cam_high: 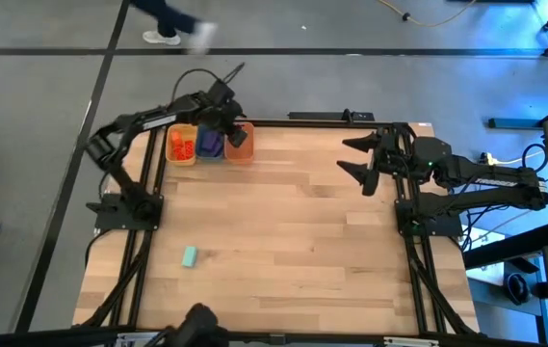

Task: Sort & place blocks by color
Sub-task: Put the right blue block into the orange bin

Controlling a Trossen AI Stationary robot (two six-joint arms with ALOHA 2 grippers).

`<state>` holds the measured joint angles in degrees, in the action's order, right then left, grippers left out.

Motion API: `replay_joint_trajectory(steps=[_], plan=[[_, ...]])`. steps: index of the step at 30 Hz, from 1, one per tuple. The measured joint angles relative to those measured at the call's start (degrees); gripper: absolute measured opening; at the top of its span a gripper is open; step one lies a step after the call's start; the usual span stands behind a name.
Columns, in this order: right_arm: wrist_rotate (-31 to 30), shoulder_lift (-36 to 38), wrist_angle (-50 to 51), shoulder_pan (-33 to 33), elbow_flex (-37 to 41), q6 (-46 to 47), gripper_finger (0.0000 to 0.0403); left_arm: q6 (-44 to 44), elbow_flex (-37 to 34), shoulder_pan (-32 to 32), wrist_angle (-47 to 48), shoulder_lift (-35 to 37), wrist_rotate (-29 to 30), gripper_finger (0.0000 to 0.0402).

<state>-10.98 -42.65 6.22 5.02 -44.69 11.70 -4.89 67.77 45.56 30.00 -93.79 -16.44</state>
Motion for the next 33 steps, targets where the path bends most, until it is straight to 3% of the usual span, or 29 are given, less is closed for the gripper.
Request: replay_joint_trajectory(steps=[7, 14, 26, 33], plan=[[-2.96, 0.00, 1.85, 0.00, 0.00, 0.22, 0.0343, 3.17, 0.00, -0.30, 1.34, -8.27, -0.07, 0.0123], [-2.98, 0.00, 2.64, 0.00, 0.00, 0.14, 0.0343, 4.24, 0.00, -2.68, 3.13, -10.82, 7.98, 0.0123], [-2.98, 0.00, 2.65, 0.00, 0.00, 0.04, 0.0343, 7.85, 0.02, -5.36, 2.82, -12.88, 16.29, 0.0123], [-3.00, 0.00, 2.64, 0.00, 0.00, 0.02, 0.0343, 8.05, 0.02, -5.40, 2.71, -12.88, 17.63, 0.0180]])
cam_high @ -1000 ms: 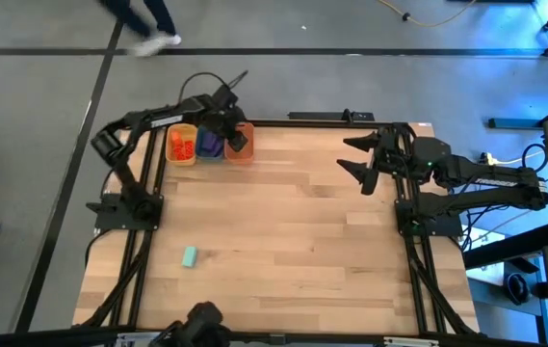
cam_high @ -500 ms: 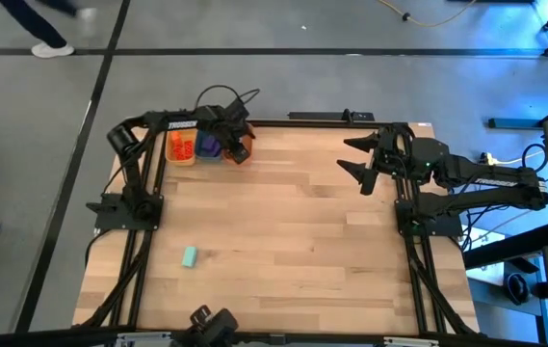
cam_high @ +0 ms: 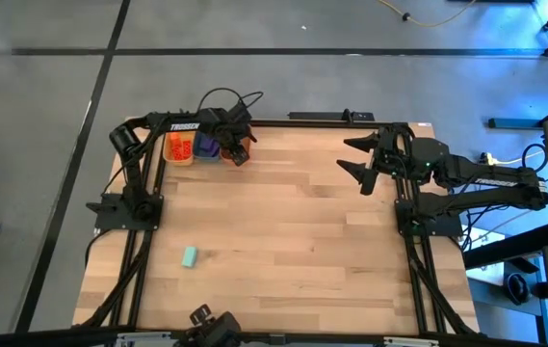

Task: Sort & place blocks by color
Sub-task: Put the right blue block into the orange bin, then put the blue block into the orange bin

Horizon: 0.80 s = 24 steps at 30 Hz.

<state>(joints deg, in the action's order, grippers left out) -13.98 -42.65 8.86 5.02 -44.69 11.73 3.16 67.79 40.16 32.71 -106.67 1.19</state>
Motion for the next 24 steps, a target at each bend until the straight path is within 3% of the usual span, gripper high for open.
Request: replay_joint_trajectory(steps=[7, 16, 20, 24], plan=[[0.00, 0.00, 0.00, 0.00, 0.00, -0.14, 0.0343, 0.04, 1.16, 0.04, 0.05, 0.26, -0.60, 0.0209], [0.00, 0.00, 0.00, 0.00, 0.00, -0.25, 0.0343, 2.96, 13.65, 0.33, 10.37, 1.51, -4.24, 0.0217], [0.00, 0.00, 0.00, -0.02, 0.00, -0.11, 0.0343, 2.87, 16.00, 1.08, 6.17, 6.12, -12.01, 0.0217], [-0.09, 0.00, 0.00, 0.00, 0.00, -1.56, 0.0343, 0.62, 13.16, 1.23, -5.88, 13.72, -22.90, 0.0217]])
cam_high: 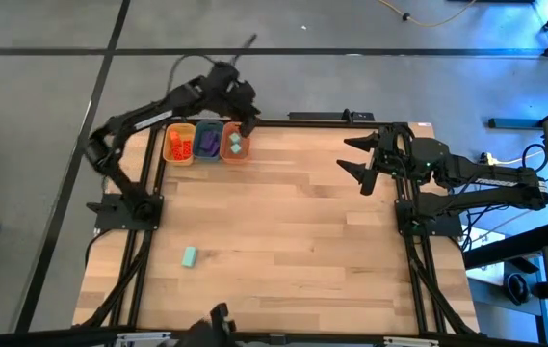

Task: Sort & place blocks by color
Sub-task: Put the blue block into the orange bin

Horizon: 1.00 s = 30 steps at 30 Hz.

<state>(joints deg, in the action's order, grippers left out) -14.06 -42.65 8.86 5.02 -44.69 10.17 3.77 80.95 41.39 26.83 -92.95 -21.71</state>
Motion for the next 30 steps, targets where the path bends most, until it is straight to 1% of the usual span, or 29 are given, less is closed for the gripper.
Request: replay_joint_trajectory(steps=[2, 4, 8, 12, 15, 18, 23, 26, 28, 30], plan=[[0.01, 0.00, 0.00, -0.01, 0.00, 0.05, 0.0343, -1.99, -3.21, -0.47, -7.00, 4.23, -3.79, 0.0217], [0.00, 0.00, 0.00, 0.00, 0.00, 0.77, 0.0343, -4.54, -7.60, -1.54, -14.70, 8.66, -6.04, 0.0215], [0.02, 0.00, 0.00, 0.00, 0.00, 1.61, 0.0343, -10.50, -18.24, -5.18, -30.37, 17.56, -6.53, 0.0213], [0.26, 0.00, 0.00, 0.00, 0.00, 2.96, 0.0343, -16.60, -28.77, -11.05, -45.57, 25.62, -4.86, 0.0212], [2.20, 0.00, 0.00, 0.00, 0.00, 3.19, 0.0343, -19.94, -34.68, -16.91, -53.10, 30.71, 0.62, 0.0212], [5.98, 0.00, -0.02, -0.01, 0.00, 3.21, 0.0343, -19.88, -37.55, -22.76, -54.47, 34.96, 5.22, 0.0212], [11.04, 0.00, -0.08, -0.02, 0.00, 2.84, 0.0343, -18.67, -38.55, -29.93, -51.51, 39.29, 7.20, 0.0212], [14.16, 0.00, -1.38, -0.02, 0.00, 2.09, 0.0343, -18.65, -38.55, -32.36, -49.97, 40.51, 11.25, 0.0212], [16.88, 0.01, -2.94, -0.02, 0.00, 1.10, 0.0343, -18.23, -38.60, -32.92, -49.51, 41.04, 13.06, 0.0212], [18.19, 0.02, -4.40, -0.04, 0.00, 0.21, 0.0343, -17.57, -38.60, -32.99, -49.56, 41.43, 14.04, 0.0212]])
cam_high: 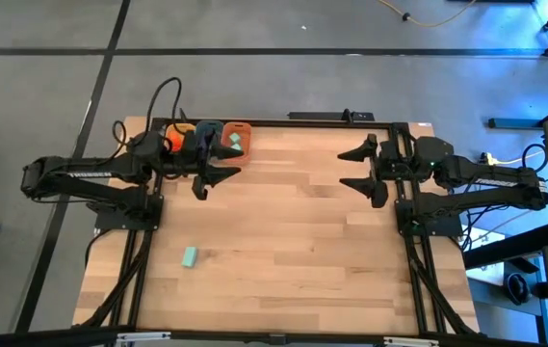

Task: Sort & place blocks by color
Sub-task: Put the blue block into the orange bin

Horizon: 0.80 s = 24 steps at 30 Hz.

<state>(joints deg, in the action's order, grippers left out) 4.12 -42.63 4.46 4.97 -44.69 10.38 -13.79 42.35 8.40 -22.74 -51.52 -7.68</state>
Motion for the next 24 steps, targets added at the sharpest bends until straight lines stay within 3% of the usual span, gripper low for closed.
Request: replay_joint_trajectory(steps=[9, 24], plan=[[0.09, 0.02, -0.50, 0.04, 0.00, -0.62, 0.0343, 2.33, 0.00, 0.02, 0.33, -0.05, -0.07, 0.0212], [0.06, -0.02, -0.43, 0.04, 0.00, -1.87, 0.0343, 2.17, 0.00, 0.02, 1.18, -0.05, -5.12, 0.0212]])
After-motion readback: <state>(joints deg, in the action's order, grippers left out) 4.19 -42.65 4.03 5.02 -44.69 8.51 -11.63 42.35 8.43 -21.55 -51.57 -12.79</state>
